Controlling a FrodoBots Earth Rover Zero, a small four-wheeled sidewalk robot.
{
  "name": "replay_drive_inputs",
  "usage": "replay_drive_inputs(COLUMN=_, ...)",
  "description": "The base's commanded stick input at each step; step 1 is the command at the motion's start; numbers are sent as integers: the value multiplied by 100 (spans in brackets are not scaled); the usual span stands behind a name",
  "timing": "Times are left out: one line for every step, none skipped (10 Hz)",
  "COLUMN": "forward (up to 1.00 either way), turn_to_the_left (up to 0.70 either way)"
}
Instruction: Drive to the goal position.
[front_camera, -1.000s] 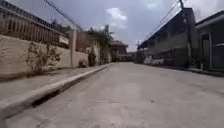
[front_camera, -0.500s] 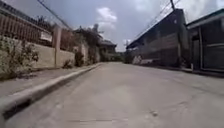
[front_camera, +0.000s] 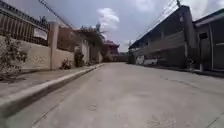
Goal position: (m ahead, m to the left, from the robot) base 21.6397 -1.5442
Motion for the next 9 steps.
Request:
replay_drive_inputs(forward=90, turn_to_the_left=0)
replay_drive_inputs(forward=90, turn_to_the_left=0)
replay_drive_inputs(forward=90, turn_to_the_left=0)
replay_drive_inputs(forward=90, turn_to_the_left=0)
replay_drive_inputs(forward=90, turn_to_the_left=0)
replay_drive_inputs(forward=90, turn_to_the_left=0)
replay_drive_inputs(forward=90, turn_to_the_left=0)
replay_drive_inputs(forward=90, turn_to_the_left=0)
replay_drive_inputs(forward=90, turn_to_the_left=0)
